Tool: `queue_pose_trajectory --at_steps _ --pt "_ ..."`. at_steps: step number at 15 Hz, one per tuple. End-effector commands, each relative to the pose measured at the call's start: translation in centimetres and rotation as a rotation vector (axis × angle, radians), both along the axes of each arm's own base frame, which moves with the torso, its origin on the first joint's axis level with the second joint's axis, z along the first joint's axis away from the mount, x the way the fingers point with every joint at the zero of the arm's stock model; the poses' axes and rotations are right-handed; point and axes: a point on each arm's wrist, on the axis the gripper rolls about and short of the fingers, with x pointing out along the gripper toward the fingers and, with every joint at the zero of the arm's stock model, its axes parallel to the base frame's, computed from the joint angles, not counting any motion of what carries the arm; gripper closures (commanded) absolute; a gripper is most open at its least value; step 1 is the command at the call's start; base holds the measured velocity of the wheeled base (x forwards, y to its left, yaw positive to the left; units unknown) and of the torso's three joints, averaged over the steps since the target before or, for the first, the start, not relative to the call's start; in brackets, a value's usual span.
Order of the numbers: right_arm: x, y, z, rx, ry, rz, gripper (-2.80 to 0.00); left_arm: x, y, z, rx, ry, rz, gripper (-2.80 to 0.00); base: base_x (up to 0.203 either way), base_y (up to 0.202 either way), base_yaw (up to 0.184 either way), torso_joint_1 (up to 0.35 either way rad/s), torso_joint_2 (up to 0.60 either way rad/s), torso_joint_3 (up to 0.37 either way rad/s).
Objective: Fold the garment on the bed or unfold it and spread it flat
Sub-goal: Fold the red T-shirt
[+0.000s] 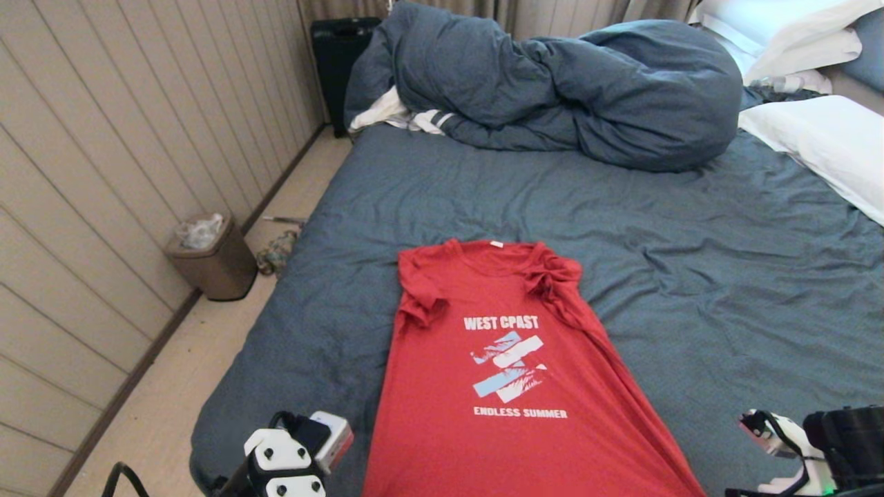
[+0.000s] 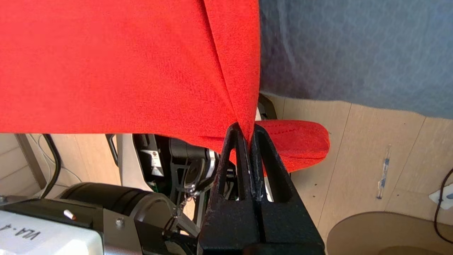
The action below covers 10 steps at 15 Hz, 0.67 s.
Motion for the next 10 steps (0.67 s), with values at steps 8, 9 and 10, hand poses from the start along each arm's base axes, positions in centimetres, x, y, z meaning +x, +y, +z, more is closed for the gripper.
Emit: queue_pose_trajectory --at_steps 8,9,10 --pt "-0.9 0.1 0.4 0.005 -0.035 -0.003 0.0 -1.0 0.3 0.8 -0.038 -0.017 -0.012 0.0 0.0 0.0 0.0 0.0 0.0 0.0" --pt "-0.6 0.1 0.7 0.004 -0.054 -0.003 0.0 -0.8 0.2 1.1 -0.046 -0.034 -0.002 0.0 0.0 0.0 0.0 0.0 0.0 0.0" --pt "-0.3 0.0 1.1 0.003 -0.073 -0.002 0.0 -0.5 0.1 1.5 -0.055 -0.055 0.016 0.0 0.0 0.0 0.0 0.0 0.0 0.0"
